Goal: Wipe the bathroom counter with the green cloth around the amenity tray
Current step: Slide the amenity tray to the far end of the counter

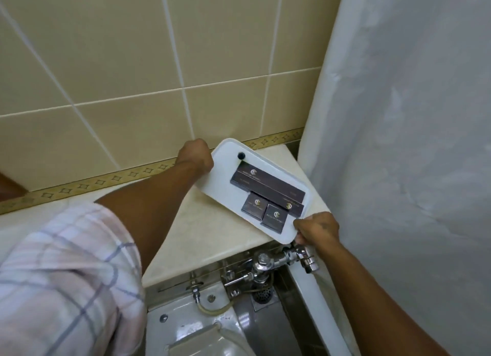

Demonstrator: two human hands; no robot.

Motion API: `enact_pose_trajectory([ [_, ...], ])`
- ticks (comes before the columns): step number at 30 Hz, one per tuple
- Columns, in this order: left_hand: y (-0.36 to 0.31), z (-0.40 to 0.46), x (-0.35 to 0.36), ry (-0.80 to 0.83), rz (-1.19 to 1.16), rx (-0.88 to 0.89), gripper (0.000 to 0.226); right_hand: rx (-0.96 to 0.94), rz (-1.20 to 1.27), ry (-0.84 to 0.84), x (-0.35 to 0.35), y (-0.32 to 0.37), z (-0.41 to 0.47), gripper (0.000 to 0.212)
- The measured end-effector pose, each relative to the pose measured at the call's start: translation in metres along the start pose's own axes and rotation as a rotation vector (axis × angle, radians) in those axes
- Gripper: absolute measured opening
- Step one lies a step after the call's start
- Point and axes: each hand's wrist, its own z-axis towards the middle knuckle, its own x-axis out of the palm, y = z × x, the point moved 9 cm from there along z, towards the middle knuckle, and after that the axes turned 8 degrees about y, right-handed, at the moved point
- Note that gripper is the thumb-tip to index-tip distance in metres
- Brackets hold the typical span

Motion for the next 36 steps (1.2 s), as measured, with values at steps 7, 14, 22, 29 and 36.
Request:
enact_pose_trajectory([
  [7, -0.081, 0.034, 0.045, 0.040, 0.014, 0.101, 0.015, 0.145, 0.162, -0.060, -0.031, -0.038, 0.007, 0.009],
  [14, -0.114, 0.057, 0.071, -0.005, 0.061, 0.147, 0.025, 0.203, 0.222, -0.069, -0.036, -0.049, 0.025, 0.013],
  [22, -0.131, 0.064, 0.081, -0.009, 0.185, 0.200, 0.026, 0.237, 0.302, -0.057, -0.027, -0.055, 0.030, 0.011],
  [29, -0.139, 0.064, 0.085, -0.065, 0.310, 0.299, 0.030, 0.262, 0.442, -0.004, -0.010, -0.054, 0.023, 0.010],
  [36, -0.156, 0.065, 0.092, -0.085, 0.456, 0.378, 0.032, 0.309, 0.571, 0.016, 0.005, -0.057, 0.020, 0.012],
])
